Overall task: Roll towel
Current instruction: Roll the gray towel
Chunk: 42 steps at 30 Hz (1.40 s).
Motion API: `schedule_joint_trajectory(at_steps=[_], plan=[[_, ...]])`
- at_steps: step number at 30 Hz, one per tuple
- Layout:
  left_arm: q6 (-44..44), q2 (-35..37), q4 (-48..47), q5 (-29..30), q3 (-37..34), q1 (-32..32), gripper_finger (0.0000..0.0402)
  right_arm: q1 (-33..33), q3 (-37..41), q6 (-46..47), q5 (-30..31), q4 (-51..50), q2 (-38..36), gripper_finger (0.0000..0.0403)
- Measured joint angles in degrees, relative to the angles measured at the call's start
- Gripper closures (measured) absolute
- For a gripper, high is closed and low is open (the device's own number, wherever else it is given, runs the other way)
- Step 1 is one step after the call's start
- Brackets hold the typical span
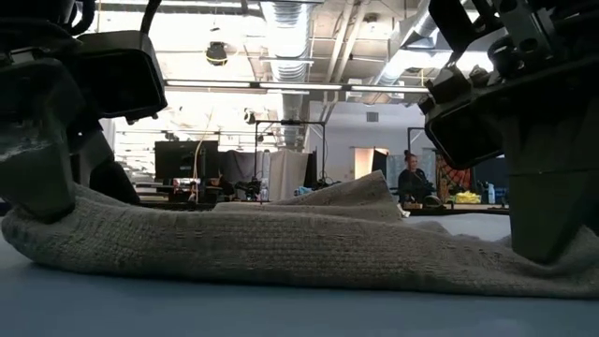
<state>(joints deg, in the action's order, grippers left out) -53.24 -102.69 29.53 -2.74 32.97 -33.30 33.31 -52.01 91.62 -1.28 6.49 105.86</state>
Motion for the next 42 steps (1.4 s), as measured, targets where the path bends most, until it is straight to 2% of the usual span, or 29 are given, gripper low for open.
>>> schedule_joint_trajectory(at_steps=[7, 14, 17, 20, 27, 32, 34, 39, 42], plan=[[-0.86, 0.0, -0.09, 0.11, 0.0, 0.0, 0.0397, 1.19, 0.15, -2.56, -0.1, -1.25, -3.16, 0.0282], [-1.65, 0.0, -0.9, 0.19, 0.56, 0.09, 0.0397, 2.02, 0.15, -7.64, 0.06, -1.15, -6.74, 0.0279], [-2.33, -0.07, -1.83, 1.36, 1.27, 0.11, 0.0397, 3.22, 0.15, -14.49, 0.9, 0.97, -7.36, 0.028], [-3.85, -0.13, -2.41, 2.73, 1.8, 0.46, 0.0397, 5.92, 0.11, -25.27, 2.12, 4.6, -7.19, 0.028], [-3.92, -0.17, -2.51, 3.2, 1.86, 0.46, 0.0397, 11.33, -1.12, -39.86, 12.33, 4.02, -6.75, 0.0285], [-3.88, -0.17, -2.63, 3.15, 1.88, 0.46, 0.0397, 12.94, -5.61, -51.08, 17.17, 3.08, -2.5, 0.0286], [-3.81, -0.17, -2.59, 3.1, 1.87, 0.46, 0.0397, 12.93, -8.19, -53.11, 18.02, -0.73, -1.35, 0.0286], [-2.79, -0.17, -2.65, 2.71, 1.87, 0.48, 0.0397, 12.62, -16.47, -53.25, 21.35, -20.31, 2.19, 0.0286], [-1.97, -0.17, -2.63, 2.58, 1.86, 0.46, 0.0397, 12.69, -20.73, -53.05, 23.1, -27.24, 4.06, 0.0286]])
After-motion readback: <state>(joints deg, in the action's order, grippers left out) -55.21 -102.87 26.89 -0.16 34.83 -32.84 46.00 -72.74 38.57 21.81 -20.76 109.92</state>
